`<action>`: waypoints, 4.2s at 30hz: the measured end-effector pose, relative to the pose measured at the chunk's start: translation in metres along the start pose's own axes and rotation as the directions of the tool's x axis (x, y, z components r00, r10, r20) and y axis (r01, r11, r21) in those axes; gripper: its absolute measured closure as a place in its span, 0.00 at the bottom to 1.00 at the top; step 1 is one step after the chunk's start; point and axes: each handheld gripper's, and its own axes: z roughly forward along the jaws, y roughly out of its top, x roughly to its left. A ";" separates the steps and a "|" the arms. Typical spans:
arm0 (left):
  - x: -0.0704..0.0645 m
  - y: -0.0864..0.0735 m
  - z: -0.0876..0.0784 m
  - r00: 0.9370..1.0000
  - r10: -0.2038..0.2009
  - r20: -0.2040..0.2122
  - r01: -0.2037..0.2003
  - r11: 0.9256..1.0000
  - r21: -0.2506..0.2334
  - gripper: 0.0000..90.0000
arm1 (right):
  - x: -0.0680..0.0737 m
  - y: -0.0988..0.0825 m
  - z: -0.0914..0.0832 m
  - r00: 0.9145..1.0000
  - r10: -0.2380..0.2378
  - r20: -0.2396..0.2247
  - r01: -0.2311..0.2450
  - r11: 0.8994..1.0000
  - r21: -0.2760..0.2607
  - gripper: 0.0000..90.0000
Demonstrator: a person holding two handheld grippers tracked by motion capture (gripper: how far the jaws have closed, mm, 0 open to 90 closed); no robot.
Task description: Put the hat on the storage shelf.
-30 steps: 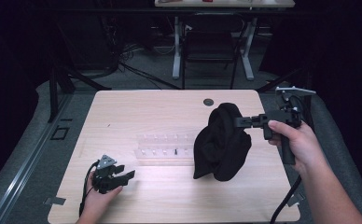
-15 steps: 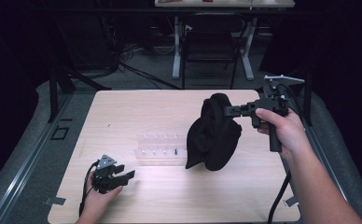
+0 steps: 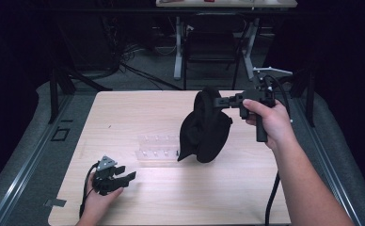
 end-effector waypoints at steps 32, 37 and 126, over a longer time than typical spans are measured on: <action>-0.001 0.002 -0.001 1.000 0.027 0.003 -0.027 1.000 -0.004 0.49 | -0.005 0.017 0.043 1.000 -0.006 0.014 0.005 1.000 0.011 0.98; -0.007 0.003 -0.001 0.999 0.050 0.015 -0.050 0.998 -0.026 0.51 | -0.001 0.014 0.051 1.000 -0.003 0.003 0.003 1.000 0.015 0.98; -0.106 0.083 0.010 0.928 0.369 0.046 -0.362 0.926 -0.108 0.95 | 0.005 0.007 0.053 0.997 -0.053 -0.056 0.049 0.996 -0.077 0.88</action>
